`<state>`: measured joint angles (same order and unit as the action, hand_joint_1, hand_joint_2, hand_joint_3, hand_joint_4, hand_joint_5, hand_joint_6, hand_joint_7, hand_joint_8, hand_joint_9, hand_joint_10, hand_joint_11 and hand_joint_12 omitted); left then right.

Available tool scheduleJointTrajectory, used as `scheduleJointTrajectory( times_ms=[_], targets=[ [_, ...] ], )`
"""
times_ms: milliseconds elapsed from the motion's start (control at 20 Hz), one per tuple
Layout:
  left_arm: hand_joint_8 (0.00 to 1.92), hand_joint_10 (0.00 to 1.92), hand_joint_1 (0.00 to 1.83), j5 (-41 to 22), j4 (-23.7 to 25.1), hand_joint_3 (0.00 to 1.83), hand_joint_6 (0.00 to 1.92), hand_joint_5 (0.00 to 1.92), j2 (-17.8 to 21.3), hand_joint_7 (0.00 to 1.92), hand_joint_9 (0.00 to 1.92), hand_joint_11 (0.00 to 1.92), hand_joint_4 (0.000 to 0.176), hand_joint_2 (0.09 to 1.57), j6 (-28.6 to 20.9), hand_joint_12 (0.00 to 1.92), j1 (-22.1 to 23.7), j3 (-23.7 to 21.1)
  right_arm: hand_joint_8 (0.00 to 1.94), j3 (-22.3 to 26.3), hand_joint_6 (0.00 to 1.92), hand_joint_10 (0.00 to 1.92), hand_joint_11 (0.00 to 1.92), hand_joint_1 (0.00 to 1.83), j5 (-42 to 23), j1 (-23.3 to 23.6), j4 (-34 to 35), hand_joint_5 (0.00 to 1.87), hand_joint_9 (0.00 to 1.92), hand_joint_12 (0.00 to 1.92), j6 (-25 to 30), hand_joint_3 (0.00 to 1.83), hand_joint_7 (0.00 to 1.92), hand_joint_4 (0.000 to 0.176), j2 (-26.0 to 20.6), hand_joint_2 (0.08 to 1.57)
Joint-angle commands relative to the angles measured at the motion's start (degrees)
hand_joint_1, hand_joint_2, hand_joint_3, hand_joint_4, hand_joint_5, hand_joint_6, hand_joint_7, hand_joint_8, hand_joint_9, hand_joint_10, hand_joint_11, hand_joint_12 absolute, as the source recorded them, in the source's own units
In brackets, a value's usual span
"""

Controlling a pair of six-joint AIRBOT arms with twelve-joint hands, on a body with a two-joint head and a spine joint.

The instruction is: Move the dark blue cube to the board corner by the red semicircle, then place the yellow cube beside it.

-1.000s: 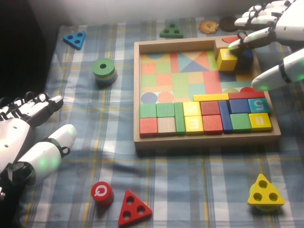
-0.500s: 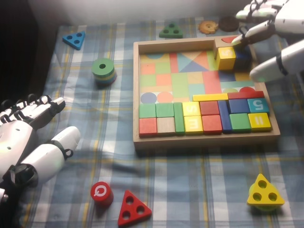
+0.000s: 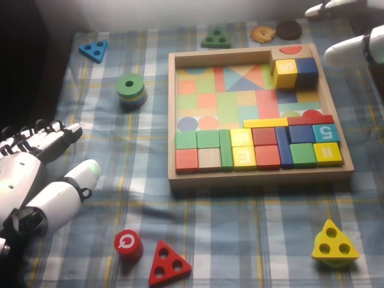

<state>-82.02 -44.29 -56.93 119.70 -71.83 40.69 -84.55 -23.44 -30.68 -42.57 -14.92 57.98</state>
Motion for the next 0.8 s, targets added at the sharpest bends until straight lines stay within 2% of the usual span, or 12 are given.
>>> scheduleJointTrajectory(
  times_ms=[0,50,100,150,200,250,350,400,450,500,550,750],
  targets=[
    [0.0,0.01,0.0,-7.2,2.7,0.0,0.0,0.34,0.3,0.24,0.24,0.0,0.0,1.37,-0.2,0.38,0.0,0.2,0.0,2.0,0.0,0.0,0.0,0.0,-7.7,-0.6,10.2,0.29,0.0,0.0,-5.8,0.03,0.0,0.043,-1.6,1.08],
    [0.0,0.0,0.0,-7.6,2.8,0.0,0.0,0.33,0.4,0.24,0.22,0.0,0.0,1.39,-0.2,0.36,0.0,0.0,0.01,4.0,0.0,0.0,0.0,0.0,-10.4,-2.5,16.5,0.25,0.0,0.0,-10.5,0.03,0.03,0.0,-3.2,1.09],
    [0.0,0.0,0.0,-8.0,2.9,0.0,0.0,0.33,0.4,0.24,0.22,0.0,0.0,1.39,-0.2,0.36,-0.1,-0.2,0.01,6.2,0.0,0.0,0.0,0.0,-13.3,-4.2,22.3,0.25,0.0,0.0,-15.3,0.03,0.03,0.0,-4.5,1.09],
    [0.0,0.0,0.0,-8.4,2.9,0.0,0.0,0.33,0.5,0.24,0.2,0.0,0.0,1.39,-0.2,0.32,-0.4,-0.5,0.01,9.6,0.0,0.0,0.0,0.0,-16.2,-6.6,28.8,0.2,0.0,0.0,-22.6,0.01,0.03,0.057,-6.4,1.07],
    [0.0,0.0,0.0,-8.4,2.9,0.01,0.0,0.34,0.7,0.24,0.19,0.0,0.0,1.4,-0.1,0.28,-0.6,-0.6,0.0,13.7,0.0,0.0,0.0,0.0,-18.6,-8.7,35.4,0.16,0.0,0.0,-33.0,0.01,0.01,0.081,-8.2,1.06],
    [0.0,0.0,0.0,-8.3,2.9,0.01,0.0,0.34,0.9,0.23,0.17,0.0,0.0,1.4,-0.1,0.21,-0.6,-0.4,0.01,17.2,0.0,0.0,0.0,0.0,-21.2,-10.5,40.6,0.16,0.0,0.0,-42.3,0.0,0.02,0.085,-9.6,1.05],
    [0.0,0.0,0.0,-8.6,3.1,0.01,0.0,0.32,1.2,0.23,0.18,0.0,0.0,1.41,-0.1,0.16,0.1,0.0,0.0,21.6,0.0,0.0,0.0,0.0,-27.0,-15.4,48.0,0.12,0.0,0.0,-52.2,0.0,0.0,0.055,-10.8,1.06],
    [0.0,0.0,0.0,-9.0,3.4,0.01,0.0,0.32,1.4,0.23,0.18,0.0,0.0,1.41,-0.1,0.16,0.3,0.0,0.0,22.3,0.0,0.0,0.0,0.0,-29.3,-16.8,50.0,0.12,0.0,0.0,-53.5,0.0,0.0,0.055,-10.5,1.06],
    [0.0,0.0,0.0,-9.9,4.6,0.0,0.0,0.26,1.8,0.17,0.12,0.0,0.0,1.36,-0.1,0.03,0.5,-0.1,0.01,23.2,0.01,0.0,0.0,0.0,-34.2,-20.4,53.7,0.14,0.0,0.0,-53.5,0.02,0.02,0.03,-10.2,1.09],
    [0.0,0.0,0.0,-10.5,5.7,0.0,0.0,0.23,2.1,0.15,0.1,0.0,0.0,1.33,-0.1,0.0,0.7,-0.1,0.0,23.8,0.01,0.0,0.0,0.0,-37.8,-22.6,55.5,0.12,0.0,0.0,-51.8,0.01,0.02,0.031,-10.2,1.08],
    [0.0,0.0,0.03,-11.1,6.9,0.0,0.0,0.22,2.4,0.14,0.09,0.0,0.0,1.3,0.2,0.0,1.0,-0.3,0.01,25.0,0.0,0.0,0.0,0.0,-43.7,-26.3,57.9,0.12,0.0,0.0,-48.8,0.01,0.03,0.012,-10.3,1.08],
    [0.0,0.0,0.07,-14.0,9.0,0.0,0.0,0.21,3.1,0.13,0.07,0.0,0.032,1.25,2.0,0.0,1.7,-0.9,0.01,28.7,0.01,0.0,0.0,0.0,-62.3,-39.5,67.8,0.17,0.0,0.0,-46.0,0.0,0.09,0.019,-10.2,1.07]
  ],
)
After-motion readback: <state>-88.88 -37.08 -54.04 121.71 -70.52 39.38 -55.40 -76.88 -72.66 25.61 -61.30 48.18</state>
